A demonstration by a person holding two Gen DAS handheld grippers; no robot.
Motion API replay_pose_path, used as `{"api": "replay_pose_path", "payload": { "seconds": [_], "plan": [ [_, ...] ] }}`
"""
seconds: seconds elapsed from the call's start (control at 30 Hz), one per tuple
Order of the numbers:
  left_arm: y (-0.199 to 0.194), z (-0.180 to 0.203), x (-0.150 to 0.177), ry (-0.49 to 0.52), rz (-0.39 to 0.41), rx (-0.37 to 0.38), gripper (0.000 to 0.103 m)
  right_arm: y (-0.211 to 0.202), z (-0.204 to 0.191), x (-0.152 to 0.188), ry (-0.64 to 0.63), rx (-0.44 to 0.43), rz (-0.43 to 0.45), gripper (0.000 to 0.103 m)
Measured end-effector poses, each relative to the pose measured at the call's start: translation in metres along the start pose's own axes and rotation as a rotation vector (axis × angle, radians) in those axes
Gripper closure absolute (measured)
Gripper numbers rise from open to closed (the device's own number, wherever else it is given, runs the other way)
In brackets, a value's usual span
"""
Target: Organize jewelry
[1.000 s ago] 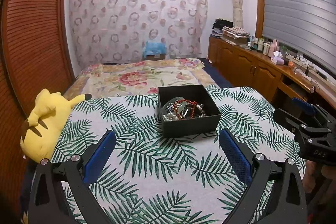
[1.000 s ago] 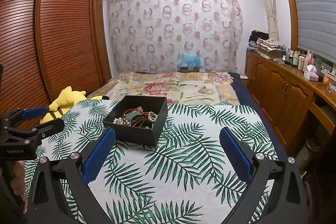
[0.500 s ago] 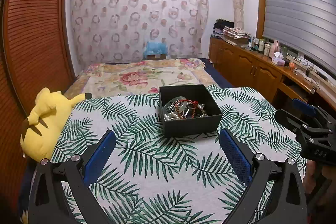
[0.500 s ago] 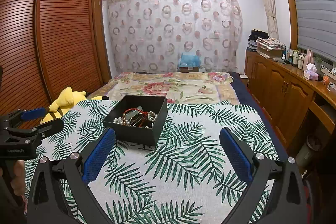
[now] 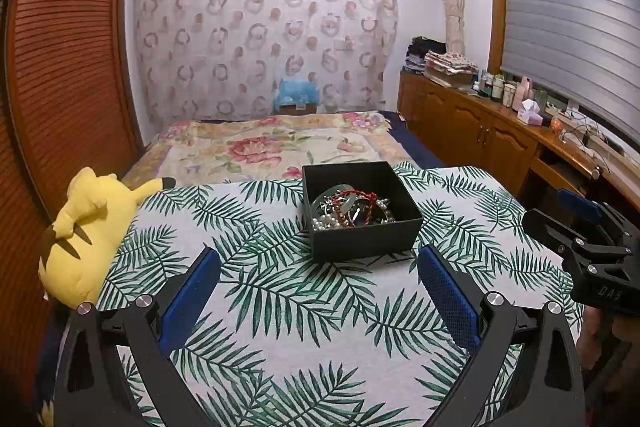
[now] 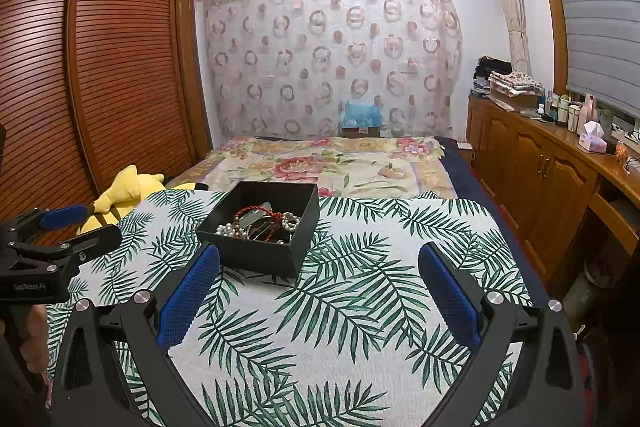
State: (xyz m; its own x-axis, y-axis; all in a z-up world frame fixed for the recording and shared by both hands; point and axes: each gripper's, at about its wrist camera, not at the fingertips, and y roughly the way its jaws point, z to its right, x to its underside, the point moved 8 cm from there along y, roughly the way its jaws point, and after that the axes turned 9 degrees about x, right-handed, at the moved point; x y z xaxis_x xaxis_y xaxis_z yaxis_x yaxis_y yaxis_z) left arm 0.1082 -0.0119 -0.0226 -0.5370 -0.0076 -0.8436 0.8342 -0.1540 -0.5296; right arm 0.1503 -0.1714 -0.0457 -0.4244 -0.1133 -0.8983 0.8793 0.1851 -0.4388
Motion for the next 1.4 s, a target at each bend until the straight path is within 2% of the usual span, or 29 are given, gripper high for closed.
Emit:
{"api": "replay_pose_path", "payload": {
  "seconds": [1.4],
  "plan": [
    [-0.0016, -0.0013, 0.0007, 0.0, 0.003, -0.002, 0.008, 0.001, -0.0005, 0.0021, 0.001, -0.002, -0.002, 0.003]
  ]
}}
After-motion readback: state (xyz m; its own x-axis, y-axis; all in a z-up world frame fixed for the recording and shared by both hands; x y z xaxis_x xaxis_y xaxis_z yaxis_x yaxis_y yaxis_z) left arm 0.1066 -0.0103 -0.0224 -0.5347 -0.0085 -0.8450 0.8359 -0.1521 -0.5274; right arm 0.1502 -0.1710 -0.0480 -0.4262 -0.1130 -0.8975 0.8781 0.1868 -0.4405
